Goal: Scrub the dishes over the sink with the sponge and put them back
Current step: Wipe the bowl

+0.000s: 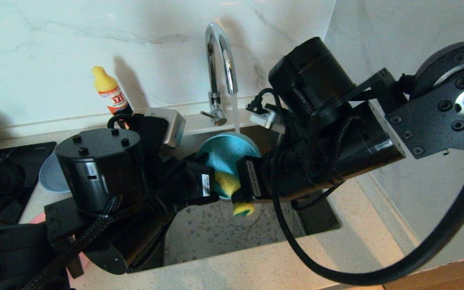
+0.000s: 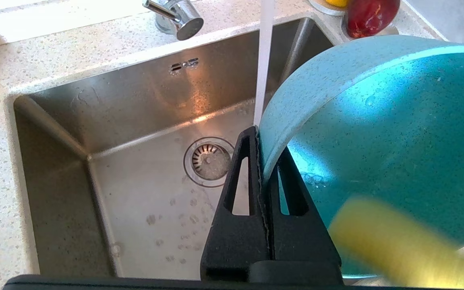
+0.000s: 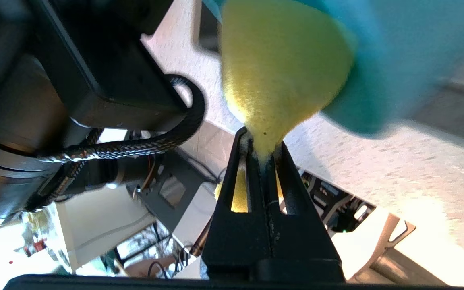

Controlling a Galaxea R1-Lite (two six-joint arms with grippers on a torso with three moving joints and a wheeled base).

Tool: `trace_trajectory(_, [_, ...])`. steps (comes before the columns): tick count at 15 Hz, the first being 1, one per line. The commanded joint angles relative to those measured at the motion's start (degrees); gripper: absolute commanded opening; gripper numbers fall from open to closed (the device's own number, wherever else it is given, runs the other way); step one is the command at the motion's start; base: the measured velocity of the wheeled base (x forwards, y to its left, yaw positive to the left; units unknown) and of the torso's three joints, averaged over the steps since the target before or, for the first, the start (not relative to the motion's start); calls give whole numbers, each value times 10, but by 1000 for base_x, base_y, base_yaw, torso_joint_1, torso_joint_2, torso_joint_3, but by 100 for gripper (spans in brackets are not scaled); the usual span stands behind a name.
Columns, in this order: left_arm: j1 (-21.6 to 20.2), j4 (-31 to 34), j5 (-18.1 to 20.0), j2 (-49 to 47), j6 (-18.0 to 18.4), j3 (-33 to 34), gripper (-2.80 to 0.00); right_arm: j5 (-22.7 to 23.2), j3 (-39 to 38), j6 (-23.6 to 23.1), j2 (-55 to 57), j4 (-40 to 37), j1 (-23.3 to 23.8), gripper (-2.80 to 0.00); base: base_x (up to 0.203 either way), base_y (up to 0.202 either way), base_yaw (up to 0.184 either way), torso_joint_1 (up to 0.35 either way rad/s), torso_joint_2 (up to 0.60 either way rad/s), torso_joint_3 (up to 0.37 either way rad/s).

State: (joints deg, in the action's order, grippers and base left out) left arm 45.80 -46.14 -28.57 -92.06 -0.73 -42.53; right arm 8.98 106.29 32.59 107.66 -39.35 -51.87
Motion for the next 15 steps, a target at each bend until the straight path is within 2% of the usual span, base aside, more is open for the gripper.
trace_trajectory(1, [0,-3,-2,3,-1,3,-280,1,5,3,13,-1,-20,-280,0,0,0,0,0,0])
trace_trajectory(8, [0,-4,-12,7,-4,18,-280,2,35,1,24,-8,-35,-280,0,0,0,0,0,0])
trace_trajectory(11, [-1,-3,-14,13,-4,18,-280,1,12,4,22,-8,-34,-280,0,0,0,0,0,0])
trace_trajectory(15, [-3,-3,-15,17,-4,16,-280,0,-5,4,-5,-8,-8,-280,0,0,0,0,0,0])
